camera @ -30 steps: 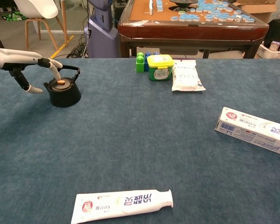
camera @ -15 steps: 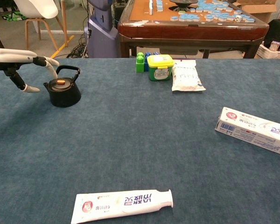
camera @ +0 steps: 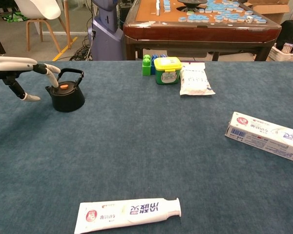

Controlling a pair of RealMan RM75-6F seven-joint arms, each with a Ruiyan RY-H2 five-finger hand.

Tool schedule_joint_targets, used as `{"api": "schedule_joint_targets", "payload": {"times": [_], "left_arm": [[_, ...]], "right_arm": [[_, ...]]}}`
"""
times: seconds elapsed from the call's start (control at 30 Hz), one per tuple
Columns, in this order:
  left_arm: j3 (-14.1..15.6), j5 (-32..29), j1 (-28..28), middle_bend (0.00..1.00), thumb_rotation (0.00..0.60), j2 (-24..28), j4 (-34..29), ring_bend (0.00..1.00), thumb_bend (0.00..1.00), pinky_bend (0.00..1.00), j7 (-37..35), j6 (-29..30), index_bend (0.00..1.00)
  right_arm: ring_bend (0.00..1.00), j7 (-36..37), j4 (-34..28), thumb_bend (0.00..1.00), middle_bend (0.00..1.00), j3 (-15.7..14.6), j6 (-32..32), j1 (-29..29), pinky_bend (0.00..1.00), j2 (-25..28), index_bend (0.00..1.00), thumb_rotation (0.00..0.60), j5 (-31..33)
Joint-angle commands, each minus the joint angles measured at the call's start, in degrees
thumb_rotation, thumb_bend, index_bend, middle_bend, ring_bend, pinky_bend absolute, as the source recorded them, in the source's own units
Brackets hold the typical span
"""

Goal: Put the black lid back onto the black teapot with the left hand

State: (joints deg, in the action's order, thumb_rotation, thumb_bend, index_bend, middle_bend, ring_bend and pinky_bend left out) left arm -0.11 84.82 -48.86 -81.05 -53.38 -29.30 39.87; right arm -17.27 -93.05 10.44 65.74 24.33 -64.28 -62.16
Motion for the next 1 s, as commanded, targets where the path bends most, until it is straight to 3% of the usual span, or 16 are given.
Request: {"api": "schedule_joint_targets", "payload": {"times": [0.03, 0.23, 0.43, 0.8, 1.0], "left_arm": [[-0.2, -0.3, 0.2, 0.0, 0.6, -0.3, -0.3, 0.0, 0.31, 0.0, 1.0, 0.2, 0.27], [-0.5, -1.0, 0.4, 0.0, 0.6, -0.6, -1.2, 0.0, 0.31, 0.0, 2.3, 0.0, 0.27], [-1.2, -1.9, 0.5, 0.0, 0.6, 2.5, -5.9, 0.0, 0.31, 0.0, 6.0, 0.3, 0.27], [-3.7, -9.2, 3.2, 0.0, 0.6, 13.0, -25.7, 0.0, 0.31, 0.0, 22.3, 4.1, 0.27], [-3.1, -9.8, 8.2, 0.0, 0.6, 19.4, -39.7, 0.0, 0.31, 0.0, 32.2, 13.4, 0.27]], "right_arm": [[0.0, 0.4, 0.0, 0.52, 0.0, -0.2, 0.2, -0.2, 0.0, 0.0, 0.12, 0.6, -0.3], [0.0, 1.3, 0.1, 0.52, 0.0, -0.4, 0.6, -0.7, 0.0, 0.4, 0.12, 0.6, -1.0], [0.0, 3.6, 1.3, 0.52, 0.0, -0.6, 0.5, -1.1, 0.0, 0.1, 0.12, 0.6, -2.0], [0.0, 10.4, 4.9, 0.52, 0.0, -1.8, 0.1, -1.8, 0.0, -0.7, 0.12, 0.6, -7.5], [0.0, 11.1, 3.8, 0.52, 0.0, -3.3, 1.4, -3.3, 0.0, -0.2, 0.12, 0.6, -9.9]]}}
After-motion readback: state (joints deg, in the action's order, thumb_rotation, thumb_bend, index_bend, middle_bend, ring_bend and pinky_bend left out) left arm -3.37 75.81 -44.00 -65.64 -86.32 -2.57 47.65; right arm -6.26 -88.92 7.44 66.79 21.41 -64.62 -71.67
